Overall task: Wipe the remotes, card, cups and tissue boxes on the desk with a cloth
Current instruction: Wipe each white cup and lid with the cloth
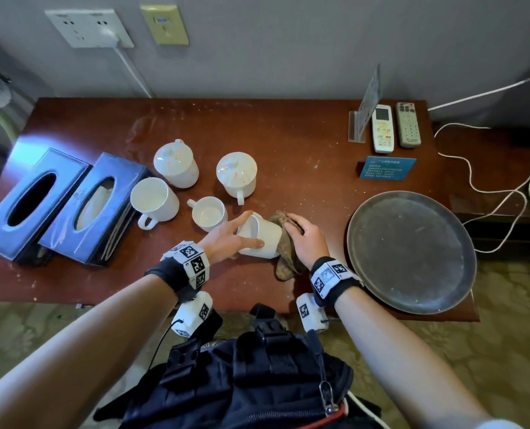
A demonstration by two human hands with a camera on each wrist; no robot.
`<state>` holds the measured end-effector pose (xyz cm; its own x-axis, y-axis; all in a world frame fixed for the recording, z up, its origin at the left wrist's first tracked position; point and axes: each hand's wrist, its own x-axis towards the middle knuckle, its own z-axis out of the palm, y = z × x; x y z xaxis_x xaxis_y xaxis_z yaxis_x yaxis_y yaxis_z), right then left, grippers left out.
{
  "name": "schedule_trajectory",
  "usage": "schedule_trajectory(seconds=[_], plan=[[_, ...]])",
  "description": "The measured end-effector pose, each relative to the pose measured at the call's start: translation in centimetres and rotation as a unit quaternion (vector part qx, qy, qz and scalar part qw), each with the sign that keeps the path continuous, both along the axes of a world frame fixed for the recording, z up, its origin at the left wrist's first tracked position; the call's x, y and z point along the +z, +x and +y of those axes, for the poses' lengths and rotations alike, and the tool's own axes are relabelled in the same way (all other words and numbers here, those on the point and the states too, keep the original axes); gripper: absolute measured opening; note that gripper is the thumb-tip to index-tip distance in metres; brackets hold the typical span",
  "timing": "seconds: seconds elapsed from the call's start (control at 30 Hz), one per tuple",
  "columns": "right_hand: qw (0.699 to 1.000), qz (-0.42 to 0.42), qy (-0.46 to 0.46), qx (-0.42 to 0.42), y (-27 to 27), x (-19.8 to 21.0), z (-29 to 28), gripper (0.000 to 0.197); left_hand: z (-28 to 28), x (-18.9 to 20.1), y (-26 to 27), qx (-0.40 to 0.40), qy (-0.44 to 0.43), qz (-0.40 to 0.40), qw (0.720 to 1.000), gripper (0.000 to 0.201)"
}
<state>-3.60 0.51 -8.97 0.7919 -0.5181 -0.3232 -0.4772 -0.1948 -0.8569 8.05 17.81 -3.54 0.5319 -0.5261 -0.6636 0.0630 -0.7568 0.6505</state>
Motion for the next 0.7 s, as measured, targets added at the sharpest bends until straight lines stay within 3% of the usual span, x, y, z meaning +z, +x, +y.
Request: schedule_trajectory(seconds=[0.1,0.23,0.3,0.4,0.47,0.53,0.7], plan=[[0.998,-0.036,0.008,-0.045,0.0,0.6,-0.3,0.037,-0.1,0.3,-0.1,0.025,-0.008,0.013,1.000,0.083],[0.985,-0.124,0.094,-0.075,0.4,2.5,0.1,0.043,-0.5,-0.2,-0.2,0.049,0.014,-0.011,0.999,0.101],[0.980,-0.152,0.121,-0.051,0.7,3.3,0.6,0.039,-0.5,-0.1,-0.3,0.033,0.023,-0.020,0.999,0.100],[0.984,-0.140,0.097,0.048,0.6,3.1,2.1,0.032,-0.3,0.0,-0.4,0.036,0.004,-0.020,0.999,0.077],[0.986,-0.121,0.078,0.085,0.1,2.2,2.8,0.035,-0.1,-0.2,-0.6,0.046,-0.004,-0.024,0.999,0.090],[0.990,-0.095,0.077,0.063,-0.4,1.2,2.5,0.035,0.1,-0.3,-0.8,0.042,-0.001,-0.035,0.999,0.102],[0.997,-0.037,0.066,0.009,-0.9,0.9,1.4,0.032,0.2,-0.6,-1.1,0.035,-0.009,-0.051,0.998,0.104]])
